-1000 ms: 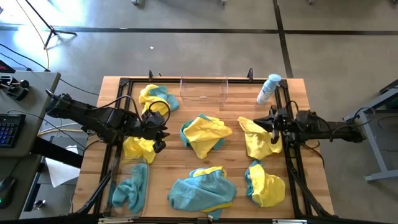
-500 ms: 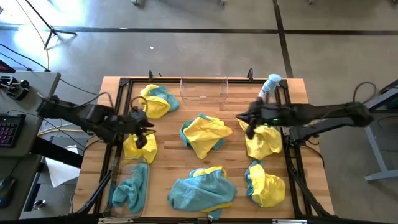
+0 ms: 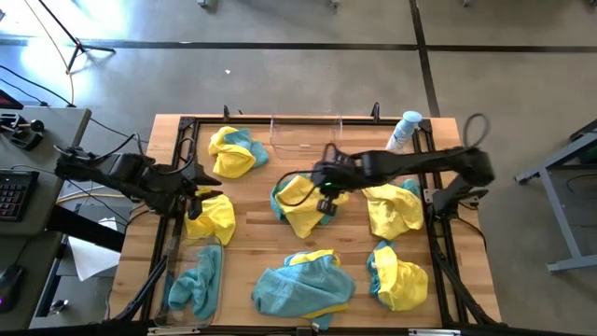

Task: Sort microfiber towel by color & place in baskets
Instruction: Put the yellow microfiber towel into the top transparent bin

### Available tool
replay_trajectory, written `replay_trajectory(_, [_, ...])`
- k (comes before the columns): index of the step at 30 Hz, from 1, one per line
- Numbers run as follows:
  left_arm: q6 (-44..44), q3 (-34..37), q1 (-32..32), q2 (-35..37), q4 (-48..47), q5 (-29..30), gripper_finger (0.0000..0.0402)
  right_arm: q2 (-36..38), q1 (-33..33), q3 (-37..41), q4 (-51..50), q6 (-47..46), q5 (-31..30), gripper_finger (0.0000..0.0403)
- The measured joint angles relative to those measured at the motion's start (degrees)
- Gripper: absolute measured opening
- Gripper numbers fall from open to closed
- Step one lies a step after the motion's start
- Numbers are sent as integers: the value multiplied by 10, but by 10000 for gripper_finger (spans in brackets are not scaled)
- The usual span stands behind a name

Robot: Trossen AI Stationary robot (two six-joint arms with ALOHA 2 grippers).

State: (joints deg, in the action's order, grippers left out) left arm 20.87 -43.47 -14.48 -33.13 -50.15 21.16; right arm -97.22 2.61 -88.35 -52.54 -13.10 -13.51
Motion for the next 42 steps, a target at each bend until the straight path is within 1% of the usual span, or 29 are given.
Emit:
replay_trajectory(5, [-28,14,0,5,1,0,122,-93,0,-72,-31,16,15,99])
replay_trajectory(8, [-31,23,0,7,0,-1,122,-138,0,-98,-30,15,34,130])
replay_trajectory(11, [-31,22,1,9,4,-1,122,-171,1,-106,-31,16,51,152])
replay_trajectory(16, [-31,22,2,21,4,-1,122,-205,1,-103,-41,16,80,167])
replay_trajectory(19, [-31,22,2,28,4,-1,122,-223,1,-103,-46,16,71,167])
replay_trajectory(23, [-31,22,2,35,4,-1,122,-239,1,-102,-44,16,37,166])
replay_trajectory(25, [-31,22,2,38,4,-1,122,-247,1,-102,-42,16,28,158])
replay_trajectory(27, [-31,22,2,39,4,-1,122,-248,1,-102,-43,16,26,134])
replay_trajectory(29, [-31,22,2,39,4,-1,122,-246,1,-102,-42,10,26,94])
replay_trajectory(31, [-31,22,2,39,4,-1,122,-241,1,-102,-45,0,26,40])
replay_trajectory(32, [-31,22,2,39,4,-1,122,-236,1,-102,-48,-3,29,21])
replay_trajectory(33, [-31,22,2,39,4,-1,122,-232,2,-105,-52,-4,31,12])
replay_trajectory(37, [-30,22,2,39,5,-1,122,-210,4,-133,-69,-21,17,26])
replay_trajectory(42, [-20,22,2,39,10,-2,122,-180,4,-183,-89,-2,-1,5])
